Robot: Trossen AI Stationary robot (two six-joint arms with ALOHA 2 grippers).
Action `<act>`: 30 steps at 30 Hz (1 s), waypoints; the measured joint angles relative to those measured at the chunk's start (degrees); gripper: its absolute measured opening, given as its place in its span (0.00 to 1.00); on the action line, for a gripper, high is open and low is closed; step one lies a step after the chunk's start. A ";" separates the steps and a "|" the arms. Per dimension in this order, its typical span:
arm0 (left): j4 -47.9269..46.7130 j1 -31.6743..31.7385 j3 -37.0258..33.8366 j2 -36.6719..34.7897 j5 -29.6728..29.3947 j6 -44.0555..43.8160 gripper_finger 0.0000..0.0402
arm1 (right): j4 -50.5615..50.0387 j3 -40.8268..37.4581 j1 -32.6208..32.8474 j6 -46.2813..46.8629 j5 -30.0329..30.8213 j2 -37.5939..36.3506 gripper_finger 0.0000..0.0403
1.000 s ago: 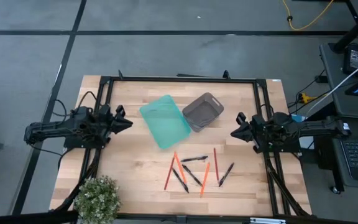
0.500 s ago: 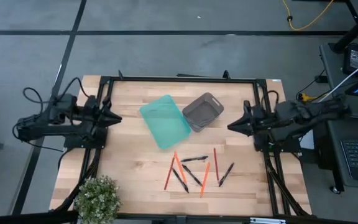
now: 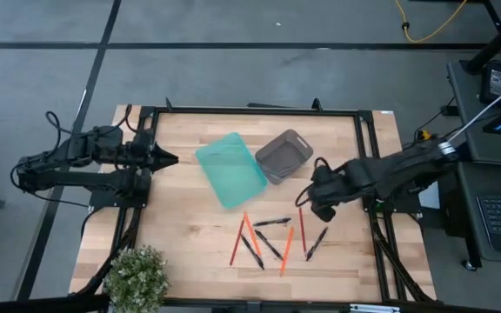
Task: Sort pens & pencils
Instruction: Put the right black pen into the black bin
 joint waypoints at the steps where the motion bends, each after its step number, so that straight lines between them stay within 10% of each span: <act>1: -0.04 0.00 0.00 0.21 -0.26 0.01 0.11 | 0.23 -0.17 0.12 1.18 -1.89 1.51 0.07; 6: -0.56 -0.02 0.04 0.23 -0.30 -0.01 0.11 | 6.94 -1.37 1.47 2.10 -12.59 6.38 0.07; 16: -0.73 -0.02 0.04 0.21 -0.30 0.90 0.11 | 14.71 -1.46 4.61 0.41 -12.96 11.71 0.07; 30: -0.77 0.00 0.04 0.21 0.52 0.88 0.11 | 23.39 -1.48 5.04 -39.33 -11.57 17.44 0.07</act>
